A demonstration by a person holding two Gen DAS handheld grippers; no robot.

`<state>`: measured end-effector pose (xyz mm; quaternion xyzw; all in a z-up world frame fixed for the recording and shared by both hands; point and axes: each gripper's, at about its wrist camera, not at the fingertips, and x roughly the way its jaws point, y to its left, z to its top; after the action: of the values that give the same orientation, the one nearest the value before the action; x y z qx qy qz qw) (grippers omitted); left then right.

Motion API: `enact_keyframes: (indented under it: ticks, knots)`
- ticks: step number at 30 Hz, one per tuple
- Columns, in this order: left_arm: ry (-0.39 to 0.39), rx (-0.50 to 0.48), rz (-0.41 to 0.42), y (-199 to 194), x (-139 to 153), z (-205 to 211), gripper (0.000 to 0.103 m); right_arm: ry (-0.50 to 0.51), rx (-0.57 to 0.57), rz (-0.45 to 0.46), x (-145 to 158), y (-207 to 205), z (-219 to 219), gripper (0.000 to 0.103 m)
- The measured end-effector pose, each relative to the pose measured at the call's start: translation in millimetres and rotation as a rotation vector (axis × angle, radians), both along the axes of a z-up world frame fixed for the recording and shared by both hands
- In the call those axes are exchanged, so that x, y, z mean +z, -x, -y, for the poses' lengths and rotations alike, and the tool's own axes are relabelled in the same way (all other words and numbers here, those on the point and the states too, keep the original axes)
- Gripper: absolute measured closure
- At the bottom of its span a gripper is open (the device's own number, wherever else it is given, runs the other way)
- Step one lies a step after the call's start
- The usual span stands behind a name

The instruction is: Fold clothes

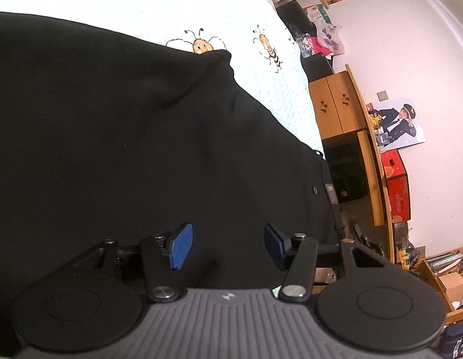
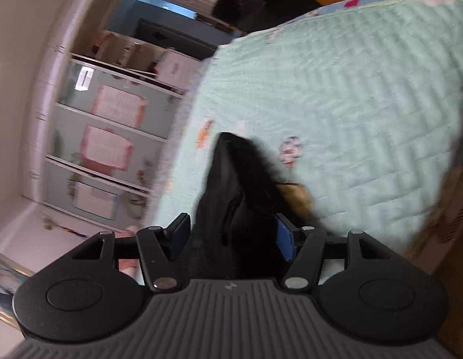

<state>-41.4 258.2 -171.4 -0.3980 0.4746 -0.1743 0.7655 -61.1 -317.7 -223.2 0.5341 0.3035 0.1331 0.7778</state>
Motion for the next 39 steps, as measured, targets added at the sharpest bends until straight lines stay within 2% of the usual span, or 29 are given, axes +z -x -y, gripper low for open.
enact_keyframes:
  ticks: [4, 6, 7, 8, 14, 16, 18, 21, 27, 30, 33, 36, 38, 39]
  knots:
    - [0.003, -0.007, -0.003, 0, 0, 5, 0.047, -0.057, -0.011, 0.012, -2, 4, -4, 0.042]
    - [0.000, -0.013, -0.001, 0, 1, 8, 0.046, -0.086, -0.017, 0.017, -3, 6, -6, 0.054]
    - [-0.001, -0.014, -0.002, 0, 1, 10, 0.046, -0.100, -0.020, 0.020, -4, 7, -8, 0.070]
    - [-0.004, -0.012, -0.003, 1, 2, 9, 0.046, -0.114, -0.023, 0.023, -5, 8, -9, 0.074]
    - [-0.006, 0.009, 0.003, 6, 5, 3, 0.045, -0.213, -0.042, 0.035, -9, 15, -14, 0.078]
    - [-0.002, 0.024, -0.002, 6, 4, -1, 0.045, -0.258, -0.067, -0.020, -22, 20, -13, 0.078]
    - [0.003, 0.033, -0.008, 7, 3, -3, 0.045, -0.228, -0.090, -0.091, -37, 23, -9, 0.078]
    - [-0.007, 0.040, -0.010, 9, 0, -8, 0.045, -0.146, -0.092, -0.109, -49, 23, -5, 0.083]
    - [-0.041, 0.053, -0.037, 13, -11, -16, 0.044, 0.073, -0.079, -0.086, -16, 21, -9, 0.076]
    - [-0.043, 0.052, -0.023, 16, -13, -18, 0.044, 0.139, -0.104, -0.106, -1, 30, -4, 0.072]
    - [-0.067, 0.054, -0.007, 18, -8, -17, 0.044, 0.228, -0.187, -0.122, 18, 43, 1, 0.064]
    - [-0.074, 0.035, 0.039, 20, 6, -10, 0.043, 0.286, -0.201, -0.020, 41, 53, -11, 0.054]
    - [-0.054, 0.016, 0.087, 18, 16, -1, 0.042, 0.291, -0.143, 0.058, 54, 50, -29, 0.043]
    - [-0.055, 0.001, 0.108, 15, 19, 4, 0.038, 0.281, -0.093, 0.092, 58, 45, -42, 0.042]
